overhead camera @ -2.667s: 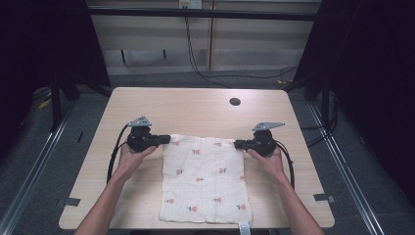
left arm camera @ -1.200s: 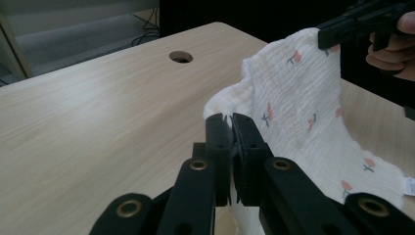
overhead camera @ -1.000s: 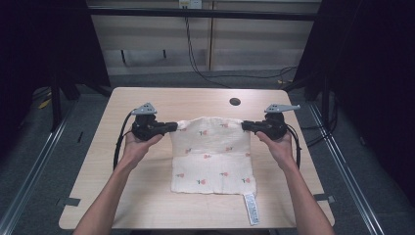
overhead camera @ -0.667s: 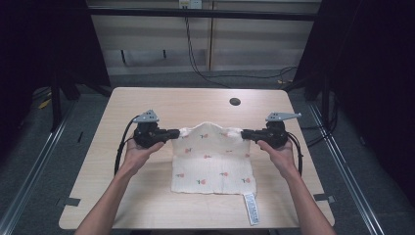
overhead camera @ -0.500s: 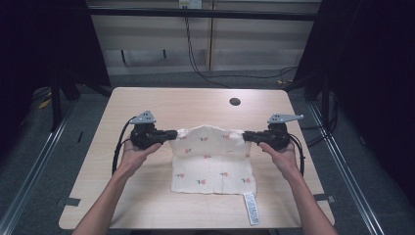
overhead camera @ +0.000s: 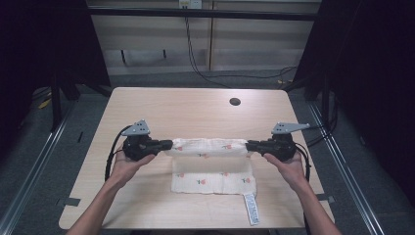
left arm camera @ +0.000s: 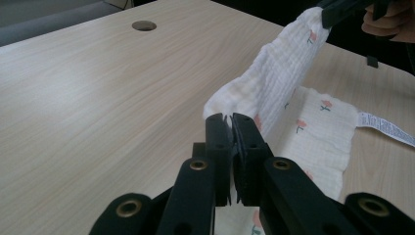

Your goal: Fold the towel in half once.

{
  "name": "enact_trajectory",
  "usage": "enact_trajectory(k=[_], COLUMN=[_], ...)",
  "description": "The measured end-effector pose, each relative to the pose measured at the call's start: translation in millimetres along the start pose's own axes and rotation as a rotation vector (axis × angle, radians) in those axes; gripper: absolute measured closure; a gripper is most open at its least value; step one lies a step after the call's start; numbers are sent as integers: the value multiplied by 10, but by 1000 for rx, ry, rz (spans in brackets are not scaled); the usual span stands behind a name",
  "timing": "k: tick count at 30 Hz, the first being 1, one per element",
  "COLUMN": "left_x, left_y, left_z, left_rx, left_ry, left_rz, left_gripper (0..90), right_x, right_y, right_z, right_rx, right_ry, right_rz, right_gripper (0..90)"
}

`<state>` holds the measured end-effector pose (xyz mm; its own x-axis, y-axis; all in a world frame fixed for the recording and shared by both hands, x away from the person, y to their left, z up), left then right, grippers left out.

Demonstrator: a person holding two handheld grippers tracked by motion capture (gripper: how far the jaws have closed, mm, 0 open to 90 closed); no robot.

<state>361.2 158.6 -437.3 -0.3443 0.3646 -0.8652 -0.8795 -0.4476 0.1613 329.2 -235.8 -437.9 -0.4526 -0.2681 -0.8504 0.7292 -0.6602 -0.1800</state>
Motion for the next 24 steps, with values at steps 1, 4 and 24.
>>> enact_trajectory(k=[1,4,24], left_x=[16,76,553], left_y=[2,47,267], left_z=[8,28,-239], left_rx=[12,11,76], left_ry=[2,-4,-153], left_rz=[4,-5,-31], left_gripper=[866,865,859], right_x=[0,62,544], right_y=[0,-52,-183], right_z=[0,6,-54], right_rx=[0,0,6], right_ry=[0,-20,-121], right_rz=[0,6,-4], right_gripper=[834,830,825])
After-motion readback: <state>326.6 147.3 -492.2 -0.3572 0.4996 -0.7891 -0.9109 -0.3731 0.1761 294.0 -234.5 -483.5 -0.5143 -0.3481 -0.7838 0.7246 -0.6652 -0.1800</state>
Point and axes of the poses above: each handheld gripper's, and its own axes: z roughly backward along the jaws, x roughly out of its underside, y roughly to its right, the point moved 3 cm from there along -z, roughly forward along the jaws, and after that the axes turned 1 degree about x, right-handed, at the moved point
